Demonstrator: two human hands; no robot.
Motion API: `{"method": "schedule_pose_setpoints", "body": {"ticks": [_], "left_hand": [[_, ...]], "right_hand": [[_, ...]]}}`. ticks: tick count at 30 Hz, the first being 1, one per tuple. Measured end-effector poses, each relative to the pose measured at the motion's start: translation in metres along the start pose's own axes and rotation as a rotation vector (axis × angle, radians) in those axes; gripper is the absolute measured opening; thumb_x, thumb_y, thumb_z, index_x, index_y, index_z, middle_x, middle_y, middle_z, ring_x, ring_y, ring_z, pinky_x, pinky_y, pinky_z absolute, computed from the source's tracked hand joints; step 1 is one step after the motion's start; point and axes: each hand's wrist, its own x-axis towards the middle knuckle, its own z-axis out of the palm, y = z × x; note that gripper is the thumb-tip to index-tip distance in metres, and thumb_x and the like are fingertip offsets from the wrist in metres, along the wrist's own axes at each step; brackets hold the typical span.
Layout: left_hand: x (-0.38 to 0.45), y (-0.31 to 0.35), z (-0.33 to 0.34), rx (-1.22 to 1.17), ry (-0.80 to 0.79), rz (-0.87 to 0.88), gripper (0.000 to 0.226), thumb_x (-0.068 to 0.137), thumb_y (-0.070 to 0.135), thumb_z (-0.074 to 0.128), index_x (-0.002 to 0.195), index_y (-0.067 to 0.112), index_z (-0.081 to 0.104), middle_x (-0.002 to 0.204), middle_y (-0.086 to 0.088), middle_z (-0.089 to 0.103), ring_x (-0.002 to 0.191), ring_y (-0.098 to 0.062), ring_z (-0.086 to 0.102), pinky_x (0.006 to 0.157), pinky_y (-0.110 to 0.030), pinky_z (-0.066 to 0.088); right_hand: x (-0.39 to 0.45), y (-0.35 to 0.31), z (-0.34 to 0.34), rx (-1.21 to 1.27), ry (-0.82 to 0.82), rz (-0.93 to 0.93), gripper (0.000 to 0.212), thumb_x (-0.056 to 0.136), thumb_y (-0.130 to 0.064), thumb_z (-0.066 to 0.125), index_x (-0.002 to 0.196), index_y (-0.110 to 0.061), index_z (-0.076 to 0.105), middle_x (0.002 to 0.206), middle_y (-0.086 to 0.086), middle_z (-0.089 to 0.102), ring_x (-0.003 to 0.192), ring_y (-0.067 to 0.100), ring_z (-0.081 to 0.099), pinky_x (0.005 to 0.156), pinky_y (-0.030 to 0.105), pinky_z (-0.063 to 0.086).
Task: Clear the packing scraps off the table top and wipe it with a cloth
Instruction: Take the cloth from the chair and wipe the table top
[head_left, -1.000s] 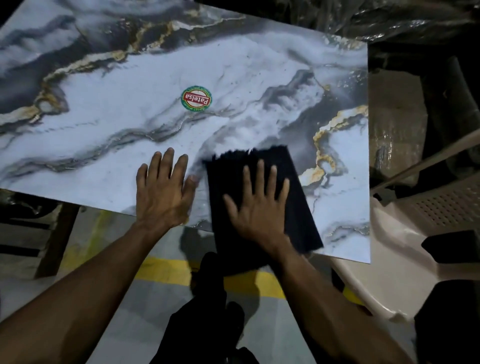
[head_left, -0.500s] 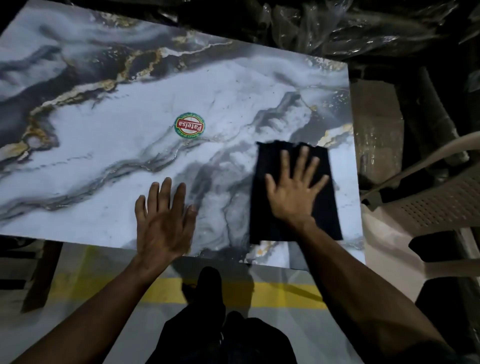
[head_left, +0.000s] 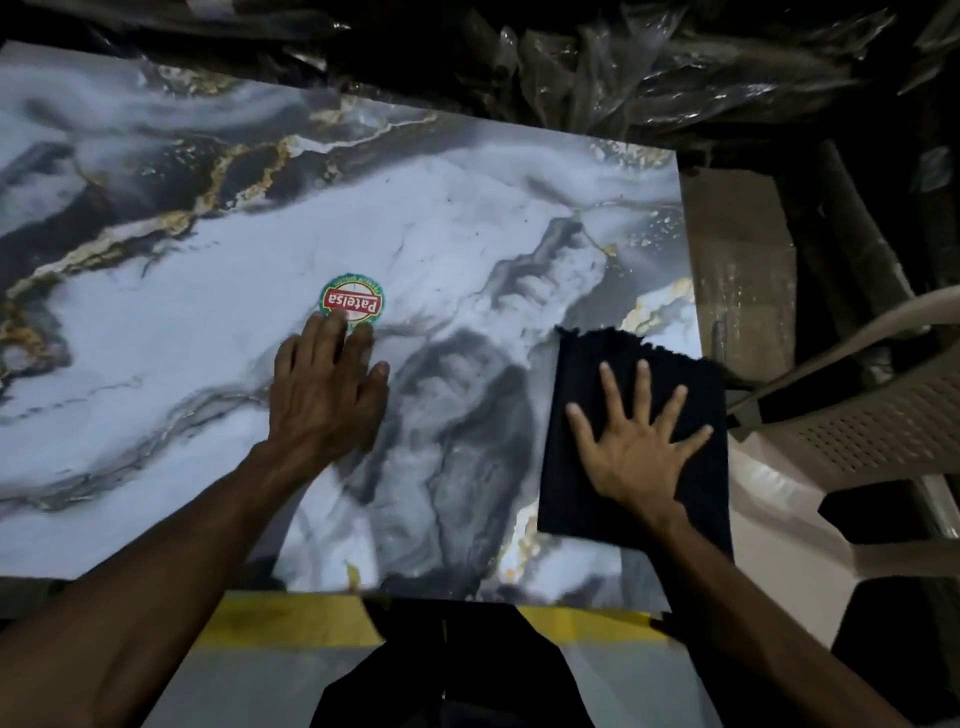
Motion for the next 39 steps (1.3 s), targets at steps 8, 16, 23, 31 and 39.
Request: {"method": "schedule_pose_setpoints", "body": {"ticks": [8, 16, 23, 31, 39], "left_hand": [[0.074, -0.01, 0.009, -0.01, -0.111, -0.012, 0.063, 0.096, 0.048, 0.022, 0.142, 0.011, 0.043, 0.152, -0.02, 0.035, 0.14, -0.039, 0.032, 0.111, -0.052, 0.028], [0.119, 0.001, 0.015, 0.026, -0.179, -0.113, 0.064, 0.096, 0.052, 0.016, 0.15, 0.02, 0.029, 0.161, -0.008, 0.019, 0.149, -0.03, 0.014, 0.119, -0.048, 0.013], [0.124, 0.003, 0.013, 0.021, -0.156, -0.137, 0.056, 0.098, 0.044, 0.026, 0.146, 0.018, 0.037, 0.158, -0.009, 0.028, 0.147, -0.03, 0.021, 0.117, -0.048, 0.018], [0.124, 0.002, 0.014, 0.014, -0.119, -0.147, 0.055, 0.098, 0.041, 0.025, 0.145, 0.016, 0.042, 0.157, -0.009, 0.032, 0.146, -0.029, 0.024, 0.118, -0.046, 0.02], [0.126, 0.003, 0.013, 0.009, -0.098, -0.149, 0.054, 0.098, 0.039, 0.027, 0.143, 0.013, 0.045, 0.155, -0.011, 0.034, 0.145, -0.031, 0.027, 0.116, -0.047, 0.021]], "right_hand": [[0.084, -0.103, -0.013, -0.002, 0.1, -0.256, 0.071, 0.088, -0.075, 0.024, 0.152, -0.046, 0.017, 0.165, -0.001, 0.006, 0.147, 0.048, 0.001, 0.104, 0.079, 0.0], [0.056, -0.024, -0.008, -0.096, 0.117, -0.239, 0.072, 0.085, -0.075, 0.028, 0.15, -0.045, 0.027, 0.164, -0.002, 0.017, 0.147, 0.046, 0.014, 0.107, 0.076, 0.011], [0.216, -0.047, -0.063, 0.05, 0.06, -0.05, 0.073, 0.086, -0.08, 0.011, 0.152, -0.048, 0.001, 0.165, -0.005, -0.01, 0.148, 0.043, -0.013, 0.107, 0.076, -0.005], [0.182, -0.138, -0.034, -0.04, 0.168, -0.408, 0.07, 0.088, -0.073, 0.026, 0.151, -0.043, 0.025, 0.165, 0.0, 0.012, 0.148, 0.047, 0.005, 0.106, 0.078, 0.003], [0.197, -0.045, -0.048, -0.046, 0.131, -0.105, 0.071, 0.087, -0.076, 0.018, 0.151, -0.047, 0.015, 0.165, -0.005, 0.005, 0.149, 0.043, 0.003, 0.108, 0.076, 0.005]]}}
